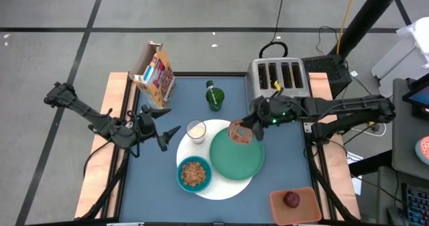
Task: Arrange a breakfast setting
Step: Put the toasted bread on the green plate, then put the red apple on the white table mat to the right of the cup of milk
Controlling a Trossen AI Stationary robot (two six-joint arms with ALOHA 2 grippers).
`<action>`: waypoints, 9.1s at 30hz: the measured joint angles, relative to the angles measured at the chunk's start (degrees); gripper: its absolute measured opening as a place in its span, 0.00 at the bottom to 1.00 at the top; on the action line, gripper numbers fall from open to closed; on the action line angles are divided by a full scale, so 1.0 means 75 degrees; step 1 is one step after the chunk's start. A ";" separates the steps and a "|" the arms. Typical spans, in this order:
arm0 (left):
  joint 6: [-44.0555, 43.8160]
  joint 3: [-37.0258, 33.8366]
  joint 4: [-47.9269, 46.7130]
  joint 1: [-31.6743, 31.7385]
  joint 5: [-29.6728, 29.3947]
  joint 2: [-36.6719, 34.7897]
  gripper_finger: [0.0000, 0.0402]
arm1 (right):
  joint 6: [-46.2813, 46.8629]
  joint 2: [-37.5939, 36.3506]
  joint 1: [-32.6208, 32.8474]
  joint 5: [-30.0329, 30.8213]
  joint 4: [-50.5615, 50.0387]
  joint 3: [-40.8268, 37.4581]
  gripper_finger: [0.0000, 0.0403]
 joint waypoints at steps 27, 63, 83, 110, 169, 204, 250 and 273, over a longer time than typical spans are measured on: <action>0.0000 0.0000 0.0000 0.0000 0.0000 0.0000 0.98 | 0.0423 0.2132 0.0830 0.0006 0.0001 0.0000 0.22; 0.0003 0.0000 -0.0003 0.0000 -0.0001 0.0000 0.98 | 0.0396 0.3117 0.0913 -0.0172 0.0077 -0.0457 0.22; 0.0003 0.0000 -0.0003 0.0000 -0.0001 0.0000 0.98 | 0.0044 0.3117 0.0890 0.0825 0.0503 -0.0463 0.23; 0.0003 0.0000 -0.0003 0.0000 -0.0003 0.0000 0.98 | 0.0105 0.3117 0.0890 0.0836 0.0479 -0.0463 0.67; 0.0024 0.0000 0.0033 0.0000 -0.0001 0.0003 0.98 | 0.2404 0.0905 0.2042 -0.1340 -0.0420 -0.0463 0.99; 0.0029 0.0000 0.0047 0.0000 0.0050 0.0006 0.98 | 1.2522 0.1044 0.6901 -0.2134 -0.2326 -0.0463 0.99; -0.0003 0.0000 0.0035 0.0000 0.0055 0.0006 0.98 | 1.2462 0.2143 0.6966 -0.1767 0.0256 -0.2185 0.98; -0.0001 0.0000 0.0041 0.0000 0.0055 0.0007 0.98 | 1.2593 0.2143 0.6966 -0.1763 0.0453 -0.2314 0.98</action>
